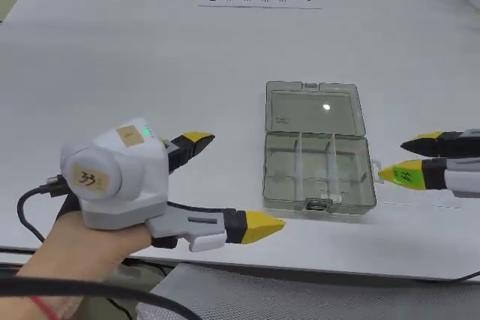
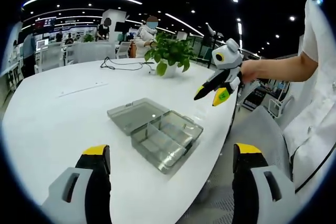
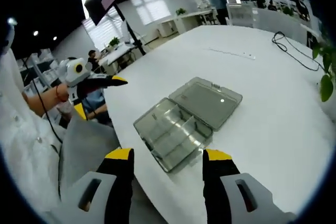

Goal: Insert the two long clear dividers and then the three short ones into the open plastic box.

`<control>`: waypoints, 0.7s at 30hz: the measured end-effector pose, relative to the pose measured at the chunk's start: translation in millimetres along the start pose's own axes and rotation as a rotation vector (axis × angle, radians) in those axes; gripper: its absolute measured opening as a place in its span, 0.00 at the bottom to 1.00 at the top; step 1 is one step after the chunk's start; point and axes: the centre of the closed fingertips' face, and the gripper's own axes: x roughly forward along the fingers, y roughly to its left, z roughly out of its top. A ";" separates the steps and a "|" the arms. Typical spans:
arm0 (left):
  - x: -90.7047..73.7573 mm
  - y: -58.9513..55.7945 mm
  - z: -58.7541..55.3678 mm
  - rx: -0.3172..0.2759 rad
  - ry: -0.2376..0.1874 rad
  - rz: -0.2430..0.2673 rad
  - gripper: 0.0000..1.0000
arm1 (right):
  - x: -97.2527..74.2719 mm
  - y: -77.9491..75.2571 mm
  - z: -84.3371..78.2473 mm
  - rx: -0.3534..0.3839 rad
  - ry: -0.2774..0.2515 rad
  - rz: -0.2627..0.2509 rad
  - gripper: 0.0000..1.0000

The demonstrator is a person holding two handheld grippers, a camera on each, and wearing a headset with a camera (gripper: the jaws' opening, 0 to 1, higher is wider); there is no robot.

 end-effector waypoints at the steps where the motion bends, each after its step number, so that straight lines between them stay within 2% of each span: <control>1: -0.3 0.4 -0.5 0.000 0.002 0.000 1.00 | 0.3 -1.3 -1.5 -0.044 0.005 0.002 0.54; 3: -0.3 1.6 -1.3 0.002 0.004 0.002 1.00 | 0.6 -5.5 -10.1 -0.086 0.047 0.008 0.54; 4: -0.2 2.0 -1.5 0.002 0.006 0.002 1.00 | 1.2 -7.7 -10.2 -0.131 0.046 0.010 0.54; 6: 0.1 2.4 -1.3 0.001 0.008 0.003 1.00 | 3.8 -10.8 -17.7 -0.195 0.088 0.025 0.55; 8: 0.9 2.7 -1.0 0.003 0.009 0.003 1.00 | 8.2 -17.9 -24.9 -0.295 0.128 0.017 0.55; 9: 1.2 2.6 -0.8 0.003 0.009 0.003 1.00 | 9.8 -20.0 -29.6 -0.315 0.156 0.018 0.55; 10: 1.9 2.8 -1.0 0.003 0.011 0.003 1.00 | 13.0 -23.0 -34.2 -0.371 0.184 0.024 0.54; 16: 4.6 1.5 -2.3 0.004 0.019 -0.006 1.00 | 25.3 -42.7 -55.3 -0.556 0.323 0.007 0.51; 19: 5.8 1.7 -3.1 0.004 0.022 -0.008 1.00 | 31.8 -44.1 -62.9 -0.586 0.359 0.029 0.47; 21: 6.9 2.1 -4.1 0.003 0.024 -0.009 1.00 | 34.3 -49.7 -68.2 -0.632 0.397 0.026 0.45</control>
